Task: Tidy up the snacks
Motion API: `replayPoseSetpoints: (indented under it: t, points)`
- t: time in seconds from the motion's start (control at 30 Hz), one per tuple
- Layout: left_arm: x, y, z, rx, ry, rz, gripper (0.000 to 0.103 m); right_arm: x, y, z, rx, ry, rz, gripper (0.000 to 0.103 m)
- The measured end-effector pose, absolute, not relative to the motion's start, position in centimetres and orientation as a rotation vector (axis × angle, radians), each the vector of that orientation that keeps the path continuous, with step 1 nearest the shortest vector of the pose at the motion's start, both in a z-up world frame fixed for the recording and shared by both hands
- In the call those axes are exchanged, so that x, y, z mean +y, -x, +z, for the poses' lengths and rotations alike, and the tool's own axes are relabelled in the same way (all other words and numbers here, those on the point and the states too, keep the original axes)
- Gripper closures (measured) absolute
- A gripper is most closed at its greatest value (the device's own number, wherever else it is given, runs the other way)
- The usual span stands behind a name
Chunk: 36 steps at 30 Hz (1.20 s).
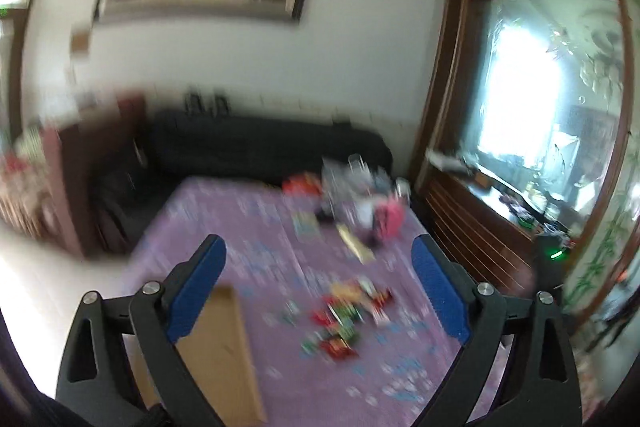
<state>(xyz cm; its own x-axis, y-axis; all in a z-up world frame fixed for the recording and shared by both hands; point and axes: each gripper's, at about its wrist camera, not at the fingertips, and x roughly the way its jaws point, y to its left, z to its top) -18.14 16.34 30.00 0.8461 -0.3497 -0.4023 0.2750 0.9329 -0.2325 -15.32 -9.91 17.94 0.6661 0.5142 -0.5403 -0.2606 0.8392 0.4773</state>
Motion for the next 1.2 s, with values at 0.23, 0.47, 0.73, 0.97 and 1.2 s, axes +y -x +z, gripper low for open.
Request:
replayPoseSetpoints:
  t: [0.23,0.47,0.73,0.97,1.2]
  points:
    - [13.2,7.6,12.9,0.852,0.332,-0.403,0.043,-7.6,9.7,4.2,0.936,-0.407,0.461,0.052]
    - [10.9,2.5,6.3,0.986,0.244,-0.356,0.043,-4.2,8.1,1.8,0.973,-0.293,0.525,0.052]
    - [8.6,0.3,4.2,1.037,0.111,-0.364,0.043,-3.0,6.3,-1.8,1.011,-0.245,0.491,0.064]
    - [5.4,0.4,3.5,1.039,-0.034,-0.425,0.043,-4.9,7.4,-1.8,1.018,-0.319,0.517,0.070]
    - [2.9,0.6,1.6,1.048,-0.244,-0.408,0.049,-7.0,9.6,-1.0,0.992,-0.328,0.507,0.070]
